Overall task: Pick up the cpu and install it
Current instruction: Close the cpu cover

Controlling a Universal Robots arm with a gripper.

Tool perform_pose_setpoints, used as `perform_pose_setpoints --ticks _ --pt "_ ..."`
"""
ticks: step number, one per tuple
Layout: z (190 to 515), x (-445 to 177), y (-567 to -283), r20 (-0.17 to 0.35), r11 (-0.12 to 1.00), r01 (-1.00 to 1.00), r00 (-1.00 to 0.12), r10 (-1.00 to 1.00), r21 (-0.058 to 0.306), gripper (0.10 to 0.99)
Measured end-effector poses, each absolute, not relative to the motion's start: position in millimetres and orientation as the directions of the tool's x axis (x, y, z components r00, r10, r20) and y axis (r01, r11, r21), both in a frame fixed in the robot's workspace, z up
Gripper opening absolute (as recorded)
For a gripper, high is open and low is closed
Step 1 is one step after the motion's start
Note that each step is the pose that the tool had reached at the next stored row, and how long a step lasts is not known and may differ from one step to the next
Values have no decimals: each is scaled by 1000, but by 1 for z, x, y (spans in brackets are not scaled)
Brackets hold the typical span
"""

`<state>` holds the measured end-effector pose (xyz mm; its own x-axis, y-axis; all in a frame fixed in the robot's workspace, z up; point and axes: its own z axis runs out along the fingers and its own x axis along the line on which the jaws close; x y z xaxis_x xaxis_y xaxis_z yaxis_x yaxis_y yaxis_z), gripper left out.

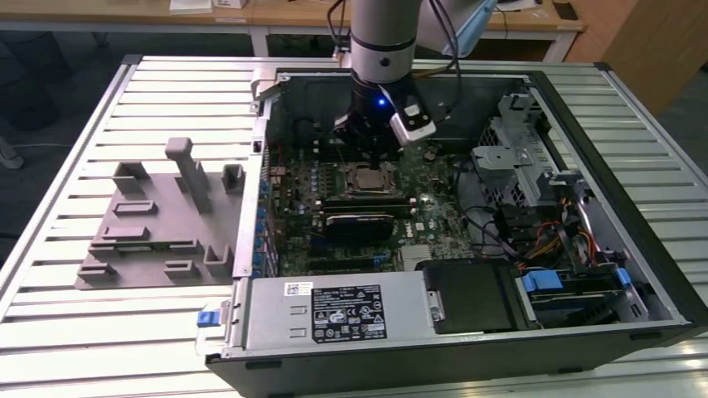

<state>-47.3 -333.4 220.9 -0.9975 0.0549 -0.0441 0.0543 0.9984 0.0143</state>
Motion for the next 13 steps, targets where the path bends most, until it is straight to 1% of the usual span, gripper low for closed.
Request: perform_pose_setpoints --ticks 13 --pt "219 -48 -333 -44 994 -106 -993 -106 11 106"
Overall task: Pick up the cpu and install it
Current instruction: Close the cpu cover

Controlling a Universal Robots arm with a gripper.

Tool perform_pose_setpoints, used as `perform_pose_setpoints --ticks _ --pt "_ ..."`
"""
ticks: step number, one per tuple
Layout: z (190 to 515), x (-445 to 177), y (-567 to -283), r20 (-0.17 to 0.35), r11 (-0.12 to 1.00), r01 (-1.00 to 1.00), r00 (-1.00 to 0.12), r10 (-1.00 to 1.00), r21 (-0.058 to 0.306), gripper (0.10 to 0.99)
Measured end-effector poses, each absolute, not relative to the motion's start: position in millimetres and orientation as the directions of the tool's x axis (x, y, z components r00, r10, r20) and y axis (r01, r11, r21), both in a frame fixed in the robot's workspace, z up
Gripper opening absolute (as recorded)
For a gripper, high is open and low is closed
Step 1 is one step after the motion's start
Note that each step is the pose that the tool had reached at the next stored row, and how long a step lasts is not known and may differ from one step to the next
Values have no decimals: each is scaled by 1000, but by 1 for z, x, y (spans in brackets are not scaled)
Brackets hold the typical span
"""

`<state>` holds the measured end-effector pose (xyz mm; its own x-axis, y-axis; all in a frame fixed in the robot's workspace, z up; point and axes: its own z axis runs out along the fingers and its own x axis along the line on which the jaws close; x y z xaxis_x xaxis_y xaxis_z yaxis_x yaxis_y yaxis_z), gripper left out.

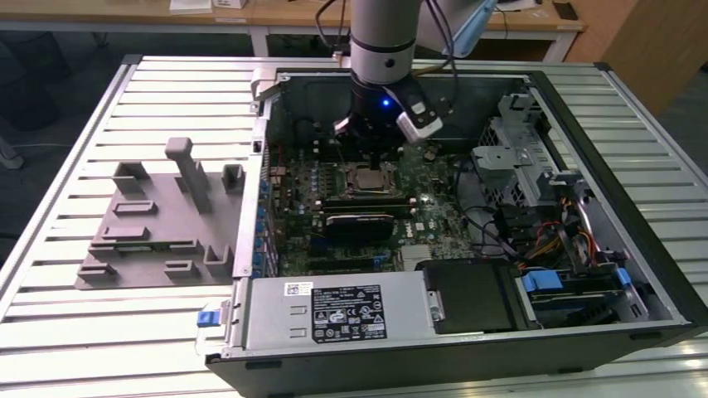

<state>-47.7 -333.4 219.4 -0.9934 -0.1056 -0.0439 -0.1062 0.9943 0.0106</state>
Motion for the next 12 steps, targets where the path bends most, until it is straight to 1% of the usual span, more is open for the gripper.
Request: perform_pose_setpoints --ticks 12 --pt "218 -48 -333 -44 964 -265 -963 -264 9 106"
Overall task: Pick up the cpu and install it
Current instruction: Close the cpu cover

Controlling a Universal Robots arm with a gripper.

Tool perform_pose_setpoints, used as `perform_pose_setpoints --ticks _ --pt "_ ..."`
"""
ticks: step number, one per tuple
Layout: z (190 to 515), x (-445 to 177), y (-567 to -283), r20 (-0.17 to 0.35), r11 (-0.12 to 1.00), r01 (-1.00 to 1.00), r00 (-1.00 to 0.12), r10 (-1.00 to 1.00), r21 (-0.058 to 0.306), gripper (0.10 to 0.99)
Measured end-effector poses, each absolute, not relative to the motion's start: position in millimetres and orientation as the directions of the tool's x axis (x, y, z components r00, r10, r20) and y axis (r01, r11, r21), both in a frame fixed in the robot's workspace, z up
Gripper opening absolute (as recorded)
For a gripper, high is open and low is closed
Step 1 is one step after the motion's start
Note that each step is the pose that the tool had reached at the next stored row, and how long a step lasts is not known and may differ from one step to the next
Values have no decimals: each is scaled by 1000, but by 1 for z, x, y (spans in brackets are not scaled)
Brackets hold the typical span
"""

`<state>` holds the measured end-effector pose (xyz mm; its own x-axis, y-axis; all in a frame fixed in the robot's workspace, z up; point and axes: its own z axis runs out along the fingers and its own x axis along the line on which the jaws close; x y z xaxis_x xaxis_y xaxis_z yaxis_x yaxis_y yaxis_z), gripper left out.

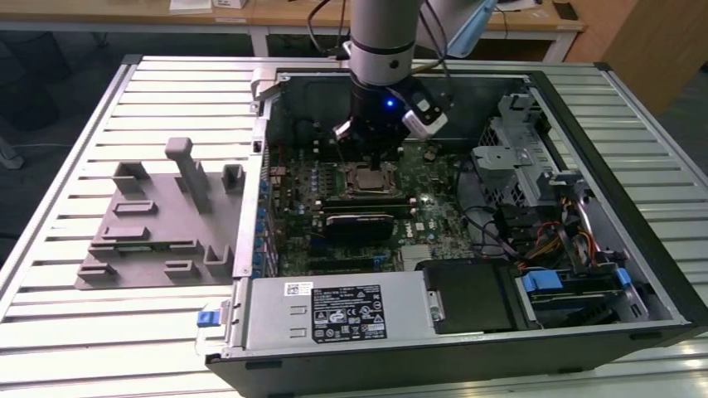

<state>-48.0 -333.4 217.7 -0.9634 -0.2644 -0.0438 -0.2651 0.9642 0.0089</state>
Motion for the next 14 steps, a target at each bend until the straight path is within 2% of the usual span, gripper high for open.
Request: perform_pose_setpoints --ticks 14 --pt "216 -48 -336 -43 983 -181 -983 -181 8 106"
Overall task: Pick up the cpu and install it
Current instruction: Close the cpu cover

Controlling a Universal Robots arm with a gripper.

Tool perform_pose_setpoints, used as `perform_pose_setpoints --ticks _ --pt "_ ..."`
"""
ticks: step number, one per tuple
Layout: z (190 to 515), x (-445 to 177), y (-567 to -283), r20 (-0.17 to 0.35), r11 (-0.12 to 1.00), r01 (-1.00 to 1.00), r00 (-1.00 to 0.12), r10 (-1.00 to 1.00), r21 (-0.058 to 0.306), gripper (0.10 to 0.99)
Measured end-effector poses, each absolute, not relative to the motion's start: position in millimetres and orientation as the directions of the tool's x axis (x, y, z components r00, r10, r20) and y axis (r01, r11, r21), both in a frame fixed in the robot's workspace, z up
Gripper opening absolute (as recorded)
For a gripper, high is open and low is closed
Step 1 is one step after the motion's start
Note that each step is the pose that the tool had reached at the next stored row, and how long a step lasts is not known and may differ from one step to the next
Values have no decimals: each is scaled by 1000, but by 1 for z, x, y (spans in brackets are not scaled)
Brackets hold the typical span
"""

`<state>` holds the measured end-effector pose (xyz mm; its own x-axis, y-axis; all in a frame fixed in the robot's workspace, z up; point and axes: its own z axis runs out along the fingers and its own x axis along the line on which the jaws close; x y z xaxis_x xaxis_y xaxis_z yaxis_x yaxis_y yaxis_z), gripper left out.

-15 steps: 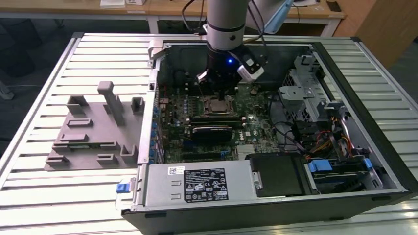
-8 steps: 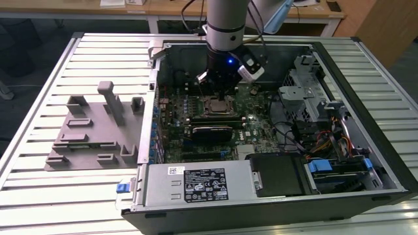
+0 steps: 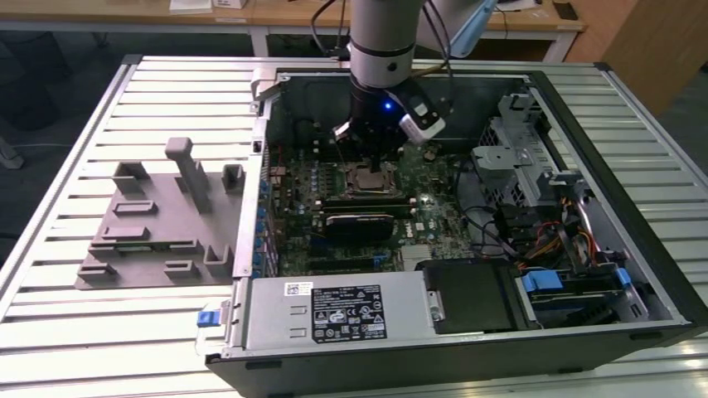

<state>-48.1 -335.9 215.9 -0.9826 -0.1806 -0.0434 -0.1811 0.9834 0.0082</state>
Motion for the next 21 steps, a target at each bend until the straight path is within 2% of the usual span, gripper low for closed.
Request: perform_pose_setpoints --ticks 21 --pt "211 -55 -336 -43 994 -106 -994 -105 8 106"
